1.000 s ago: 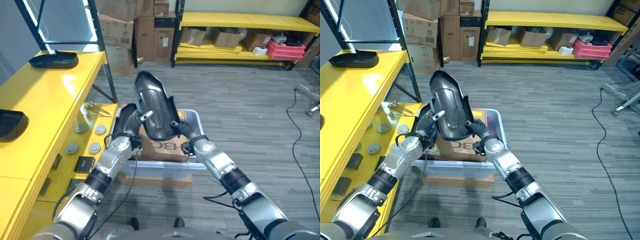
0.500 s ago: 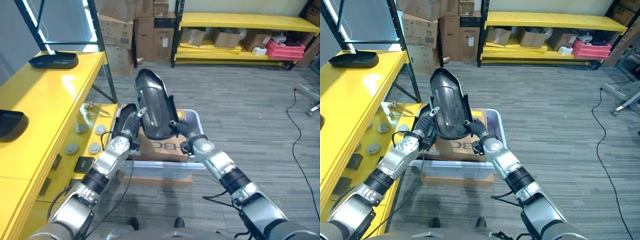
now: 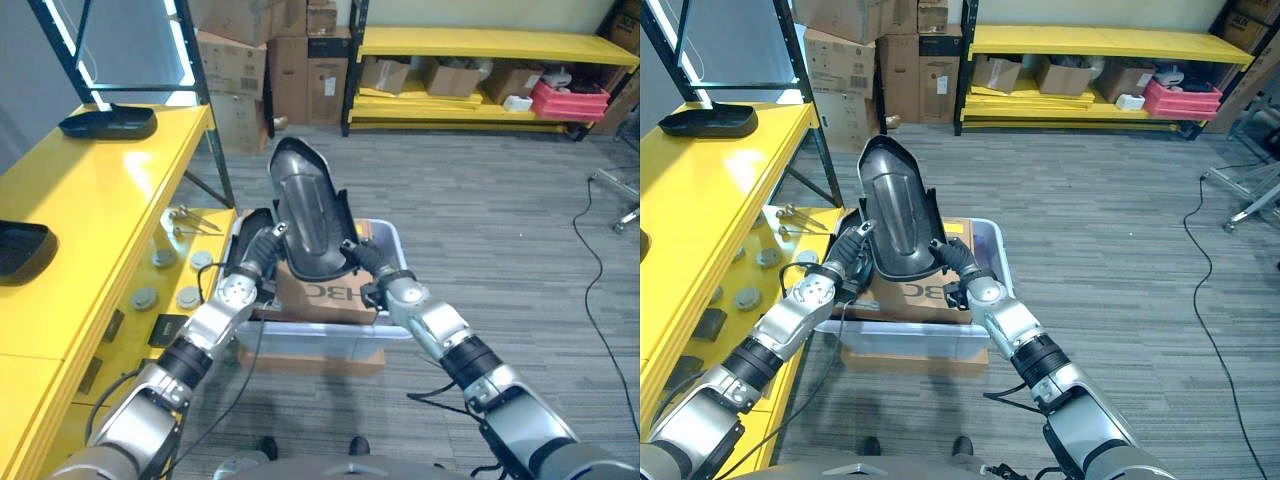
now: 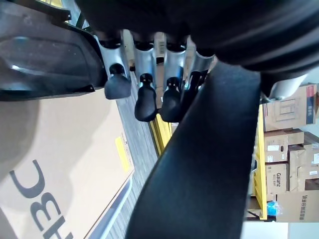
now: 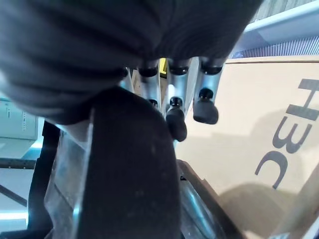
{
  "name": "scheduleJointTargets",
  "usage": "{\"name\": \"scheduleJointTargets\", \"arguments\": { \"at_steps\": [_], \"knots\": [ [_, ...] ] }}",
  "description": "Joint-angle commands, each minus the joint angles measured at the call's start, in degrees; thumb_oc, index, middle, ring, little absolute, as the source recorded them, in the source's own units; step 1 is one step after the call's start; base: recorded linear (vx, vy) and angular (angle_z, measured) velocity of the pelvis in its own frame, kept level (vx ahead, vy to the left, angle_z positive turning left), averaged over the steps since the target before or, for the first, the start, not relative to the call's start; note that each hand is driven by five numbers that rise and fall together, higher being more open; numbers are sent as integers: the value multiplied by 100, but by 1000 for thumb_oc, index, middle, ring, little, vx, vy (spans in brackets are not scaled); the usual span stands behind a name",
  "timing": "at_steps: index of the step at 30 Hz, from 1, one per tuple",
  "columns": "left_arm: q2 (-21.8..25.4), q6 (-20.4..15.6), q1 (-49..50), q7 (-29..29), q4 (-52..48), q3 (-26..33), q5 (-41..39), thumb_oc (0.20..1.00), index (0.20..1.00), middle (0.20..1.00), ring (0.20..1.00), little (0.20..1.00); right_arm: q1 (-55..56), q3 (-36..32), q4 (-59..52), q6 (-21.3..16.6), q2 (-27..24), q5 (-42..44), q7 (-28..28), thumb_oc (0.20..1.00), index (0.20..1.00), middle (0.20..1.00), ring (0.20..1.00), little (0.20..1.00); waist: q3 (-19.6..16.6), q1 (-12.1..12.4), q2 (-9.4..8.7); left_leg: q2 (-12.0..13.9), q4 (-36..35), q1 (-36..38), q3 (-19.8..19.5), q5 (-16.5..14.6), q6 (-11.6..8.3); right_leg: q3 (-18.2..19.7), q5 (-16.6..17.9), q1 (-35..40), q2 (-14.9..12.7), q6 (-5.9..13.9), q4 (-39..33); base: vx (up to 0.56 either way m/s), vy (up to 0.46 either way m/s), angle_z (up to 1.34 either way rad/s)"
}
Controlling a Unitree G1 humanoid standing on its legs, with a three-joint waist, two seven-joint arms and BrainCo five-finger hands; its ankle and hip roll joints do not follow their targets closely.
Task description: Move parts from the plastic box to the shelf.
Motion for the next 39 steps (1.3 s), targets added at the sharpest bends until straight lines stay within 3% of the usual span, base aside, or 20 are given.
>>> {"name": "scheduleJointTargets", "arguments": {
  "at_steps": [1, 6, 14, 19, 23, 30, 36, 38, 39],
  "knots": [
    [-340, -371, -503, -53, -55, -495, -155, 200, 200, 200, 200, 200, -556, -76, -704, -546, 530, 1113, 29, 1000, 1000, 1000, 1000, 1000, -296, 168, 23, 340, 340, -110, 31, -232, -179, -19, -183, 107, -277, 375, 149, 0, 0, 0],
    [-398, -489, -364, 512, 16, -254, -391, 200, 200, 200, 200, 200, -540, -341, -1178, -877, 603, 1575, -204, 1000, 1000, 1000, 1000, 1000, -312, 180, 12, 335, 352, -116, 21, -242, -171, -13, -173, 107, -272, 376, 129, 0, 0, 0],
    [-490, -714, -237, 725, 433, 74, -284, 200, 200, 200, 200, 200, -363, -984, -1730, -1050, 259, 1751, -303, 1000, 1000, 1000, 1000, 1000, -324, 16, -18, 355, 351, -106, 123, -259, -152, 47, -180, 66, -254, 376, 131, -4, -1, -5],
    [-437, -1098, -87, 809, 646, 407, -222, 200, 200, 200, 200, 200, 101, -1535, -1916, -878, -16, 1746, -255, 1000, 1000, 1000, 1000, 1000, -353, -138, -37, 359, 330, -85, 201, -270, -139, 121, -183, 21, -243, 382, 142, 4, 7, -6],
    [-314, -1204, 56, 924, 522, 623, -312, 200, 200, 200, 200, 200, 613, -1779, -1864, -667, -138, 1757, -157, 1000, 1000, 1000, 1000, 1000, -358, -211, -36, 358, 301, -80, 233, -261, -122, 152, -181, -26, -249, 396, 164, 3, 8, -9],
    [9, -1408, 583, 843, 232, 1075, -329, 200, 200, 200, 200, 200, 2047, -2178, -1360, -777, -123, 1648, 144, 1000, 1000, 1000, 1000, 1000, -340, -343, -16, 323, 210, -94, 302, -216, -60, 209, -142, -119, -261, 430, 174, 0, 3, -13],
    [84, -1651, 780, 878, 152, 1242, -404, 200, 200, 200, 200, 200, 2441, -2249, -1156, -902, -75, 1573, 342, 1000, 1000, 1000, 1000, 1000, -320, -405, -13, 298, 163, -129, 317, -189, -43, 256, -109, -183, -263, 445, 160, -10, -5, -7],
    [125, -1716, 819, 842, 93, 1327, -373, 200, 200, 200, 200, 200, 2496, -2264, -1155, -871, -72, 1489, 403, 1000, 1000, 1000, 1000, 1000, -333, -400, -13, 284, 152, -143, 298, -189, -41, 252, -106, -195, -259, 448, 149, 12, -20, 0],
    [273, -1799, 965, 774, -207, 1546, -288, 200, 200, 200, 200, 200, 2615, -2270, -1200, -684, -57, 1356, 559, 1000, 1000, 1000, 1000, 1000, -346, -353, -4, 247, 174, -171, 240, -214, -27, 250, -137, -227, -282, 462, 216, 30, -48, -2]
  ]
}}
